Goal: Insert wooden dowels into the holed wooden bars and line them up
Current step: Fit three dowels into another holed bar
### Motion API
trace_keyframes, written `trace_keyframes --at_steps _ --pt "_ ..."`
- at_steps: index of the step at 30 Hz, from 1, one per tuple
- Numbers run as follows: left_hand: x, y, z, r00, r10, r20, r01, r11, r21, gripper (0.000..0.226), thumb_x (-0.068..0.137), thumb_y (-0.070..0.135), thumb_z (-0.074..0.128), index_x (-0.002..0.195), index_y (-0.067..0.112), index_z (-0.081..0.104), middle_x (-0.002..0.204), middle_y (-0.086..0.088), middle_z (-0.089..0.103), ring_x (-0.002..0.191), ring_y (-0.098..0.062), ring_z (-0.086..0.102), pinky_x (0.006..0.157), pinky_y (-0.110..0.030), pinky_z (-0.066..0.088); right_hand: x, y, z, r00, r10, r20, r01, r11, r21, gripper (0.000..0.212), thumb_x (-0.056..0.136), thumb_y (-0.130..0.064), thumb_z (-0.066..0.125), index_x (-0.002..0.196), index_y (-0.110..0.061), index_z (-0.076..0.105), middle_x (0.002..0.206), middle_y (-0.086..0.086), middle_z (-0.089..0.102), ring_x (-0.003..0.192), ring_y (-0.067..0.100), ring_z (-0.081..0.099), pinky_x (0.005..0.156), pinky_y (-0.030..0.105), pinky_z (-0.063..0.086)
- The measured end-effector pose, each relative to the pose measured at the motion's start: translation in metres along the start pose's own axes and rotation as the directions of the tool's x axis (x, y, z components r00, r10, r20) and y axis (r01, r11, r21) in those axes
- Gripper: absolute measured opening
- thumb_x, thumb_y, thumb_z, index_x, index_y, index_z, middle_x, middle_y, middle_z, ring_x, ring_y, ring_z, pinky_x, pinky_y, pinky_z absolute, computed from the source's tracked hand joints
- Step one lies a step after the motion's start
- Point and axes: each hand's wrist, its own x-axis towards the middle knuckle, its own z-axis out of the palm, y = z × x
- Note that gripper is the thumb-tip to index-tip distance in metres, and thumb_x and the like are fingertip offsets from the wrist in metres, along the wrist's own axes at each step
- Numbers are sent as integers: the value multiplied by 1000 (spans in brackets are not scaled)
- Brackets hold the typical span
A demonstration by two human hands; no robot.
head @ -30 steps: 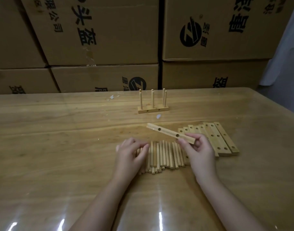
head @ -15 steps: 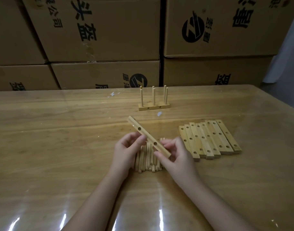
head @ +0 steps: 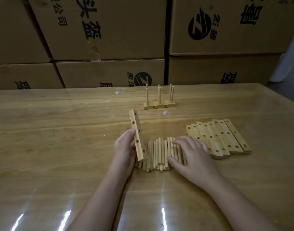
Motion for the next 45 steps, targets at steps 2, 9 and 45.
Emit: trace_keyframes --at_steps 2,9,45 --pt "1 -2 -1 1000 12 -12 -12 999 44 29 96 19 50 77 13 72 60 -3 67 54 -14 66 49 -24 53 -1 2 2 996 30 82 -25 998 -52 68 80 -71 32 136 -34 36 144 -14 29 128 4 15 112 33 5" --pt "2 -4 -3 1000 5 29 -6 999 52 29 95 18 51 79 15 74 67 -3 69 61 -15 68 54 -25 54 -1 7 -1 983 14 184 -11 1000 -20 74 80 -68 29 145 -37 12 152 -20 10 128 -11 -6 110 27 -9" --pt "-11 -6 7 987 -41 158 -29 910 413 24 96 22 53 97 33 73 87 -4 74 72 -13 67 65 -23 54 6 -2 -10 876 365 -317 84 530 844 20 95 -18 46 97 -20 66 81 3 71 72 16 66 70 20 53"
